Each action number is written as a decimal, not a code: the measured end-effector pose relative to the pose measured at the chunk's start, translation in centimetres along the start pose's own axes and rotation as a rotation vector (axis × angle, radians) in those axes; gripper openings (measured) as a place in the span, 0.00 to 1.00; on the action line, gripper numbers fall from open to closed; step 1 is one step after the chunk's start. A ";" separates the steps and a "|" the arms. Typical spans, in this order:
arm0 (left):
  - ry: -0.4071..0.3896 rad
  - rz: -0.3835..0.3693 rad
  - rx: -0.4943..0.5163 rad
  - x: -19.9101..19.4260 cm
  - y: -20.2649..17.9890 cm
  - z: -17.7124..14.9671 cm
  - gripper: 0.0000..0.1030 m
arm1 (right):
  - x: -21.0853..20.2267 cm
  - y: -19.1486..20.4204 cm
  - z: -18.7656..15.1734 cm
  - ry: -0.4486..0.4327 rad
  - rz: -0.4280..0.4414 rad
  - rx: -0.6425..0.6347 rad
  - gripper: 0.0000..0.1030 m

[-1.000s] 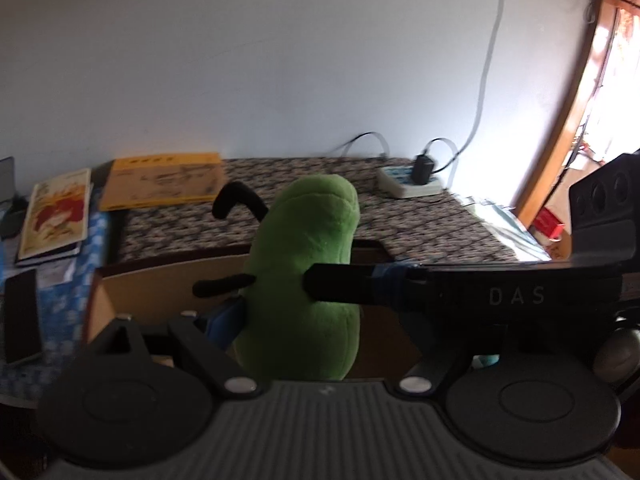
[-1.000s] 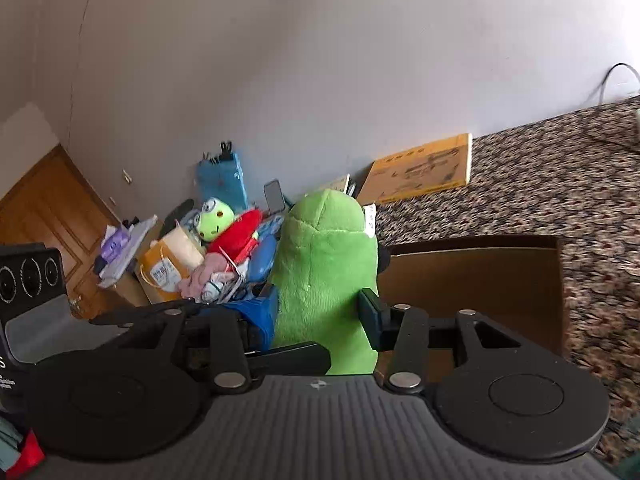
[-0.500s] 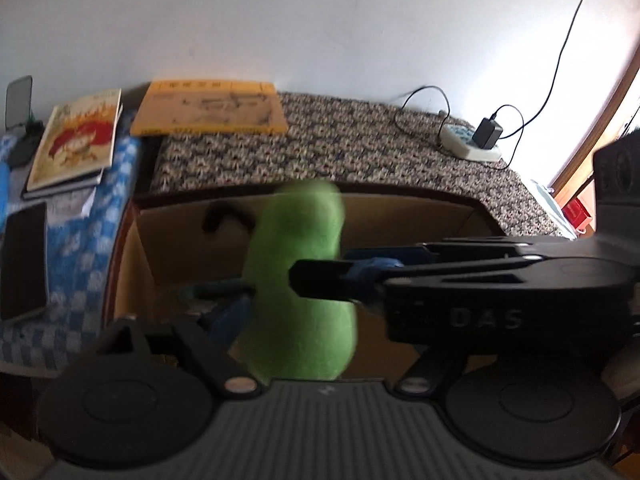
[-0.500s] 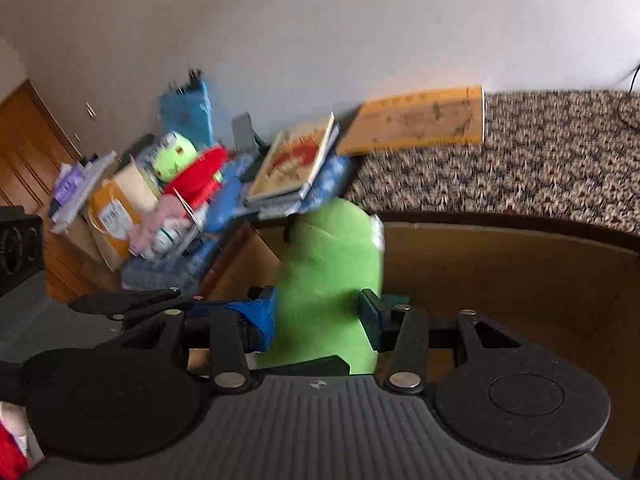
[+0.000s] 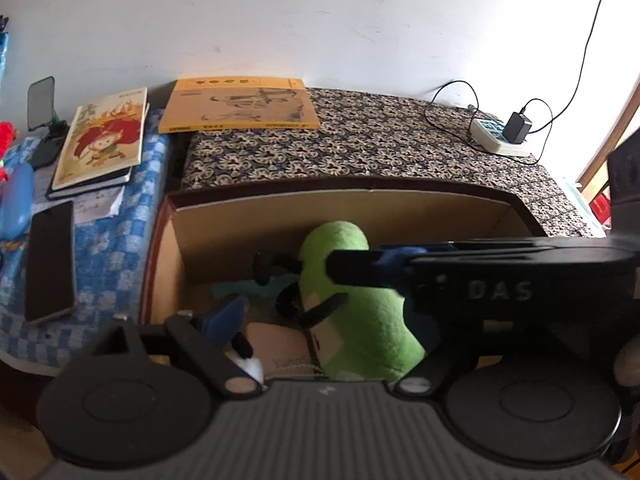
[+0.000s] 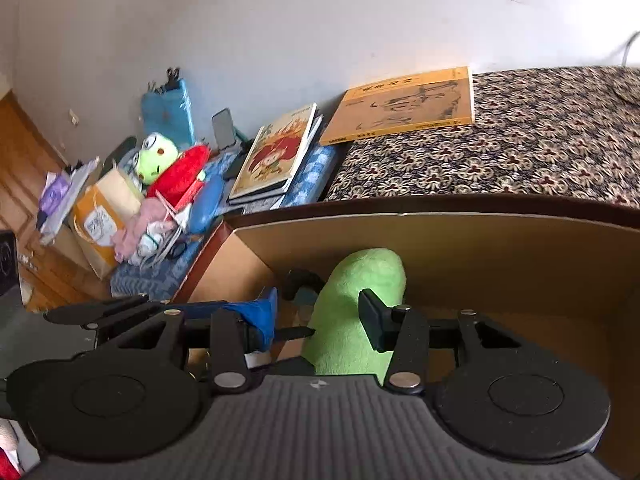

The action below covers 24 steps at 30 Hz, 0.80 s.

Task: Organize soft objects
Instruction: 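Carry the green plush into the cardboard box and open the left gripper, then move the left gripper back to the pile toward the dark green cloth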

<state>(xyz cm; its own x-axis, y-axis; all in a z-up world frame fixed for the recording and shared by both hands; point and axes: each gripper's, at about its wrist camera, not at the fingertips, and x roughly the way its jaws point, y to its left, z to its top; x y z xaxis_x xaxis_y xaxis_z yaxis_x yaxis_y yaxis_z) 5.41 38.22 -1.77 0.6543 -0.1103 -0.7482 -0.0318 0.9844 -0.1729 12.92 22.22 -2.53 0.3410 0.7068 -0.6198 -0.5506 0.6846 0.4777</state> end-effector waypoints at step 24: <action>-0.041 0.205 0.150 -3.5 -7.7 -0.3 0.85 | -8.6 -2.3 -2.8 -0.201 -0.117 0.081 0.29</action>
<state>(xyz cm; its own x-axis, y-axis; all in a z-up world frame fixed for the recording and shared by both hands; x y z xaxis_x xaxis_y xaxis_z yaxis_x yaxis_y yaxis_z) 3.13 31.02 1.99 0.6756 0.0968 -0.7309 -0.0568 0.9952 0.0792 9.15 14.02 -0.02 0.5479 0.6380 -0.5411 -0.4387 0.7699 0.4635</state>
